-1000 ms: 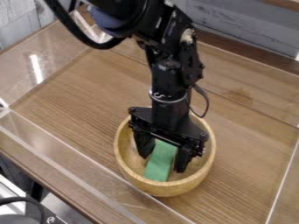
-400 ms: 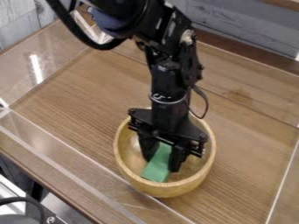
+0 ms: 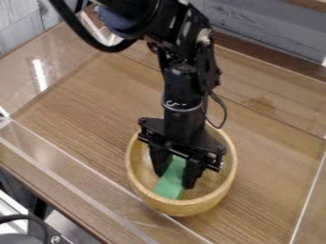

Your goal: Remove the green block from inside the brown bowl and put it on the table

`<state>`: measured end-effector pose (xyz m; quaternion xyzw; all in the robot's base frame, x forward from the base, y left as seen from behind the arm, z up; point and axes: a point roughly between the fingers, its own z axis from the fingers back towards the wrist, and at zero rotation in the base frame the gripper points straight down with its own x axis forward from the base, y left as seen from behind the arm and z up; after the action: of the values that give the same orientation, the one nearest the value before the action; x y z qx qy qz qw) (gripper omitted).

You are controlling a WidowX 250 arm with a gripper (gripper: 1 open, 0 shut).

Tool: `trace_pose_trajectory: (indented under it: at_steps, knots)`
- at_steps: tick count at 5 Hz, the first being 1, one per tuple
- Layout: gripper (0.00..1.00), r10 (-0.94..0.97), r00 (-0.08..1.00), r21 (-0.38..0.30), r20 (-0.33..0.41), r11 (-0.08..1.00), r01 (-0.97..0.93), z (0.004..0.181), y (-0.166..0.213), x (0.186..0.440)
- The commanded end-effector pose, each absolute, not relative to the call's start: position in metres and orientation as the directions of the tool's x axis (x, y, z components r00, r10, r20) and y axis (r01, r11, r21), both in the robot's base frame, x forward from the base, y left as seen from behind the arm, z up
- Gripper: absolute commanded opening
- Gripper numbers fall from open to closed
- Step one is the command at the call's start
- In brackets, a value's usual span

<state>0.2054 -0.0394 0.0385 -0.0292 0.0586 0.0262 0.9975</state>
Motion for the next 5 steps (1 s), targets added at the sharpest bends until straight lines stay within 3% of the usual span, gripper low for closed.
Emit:
trace_pose_trajectory:
  at_steps: [1, 5]
  knots:
    - [0.0, 0.042, 0.996, -0.072, -0.077, 0.996, -0.048, 0.054, -0.043, 0.213]
    - [0.0, 0.065, 0.994, -0.089, -0.089, 0.993, -0.073, 0.074, -0.039, 0.207]
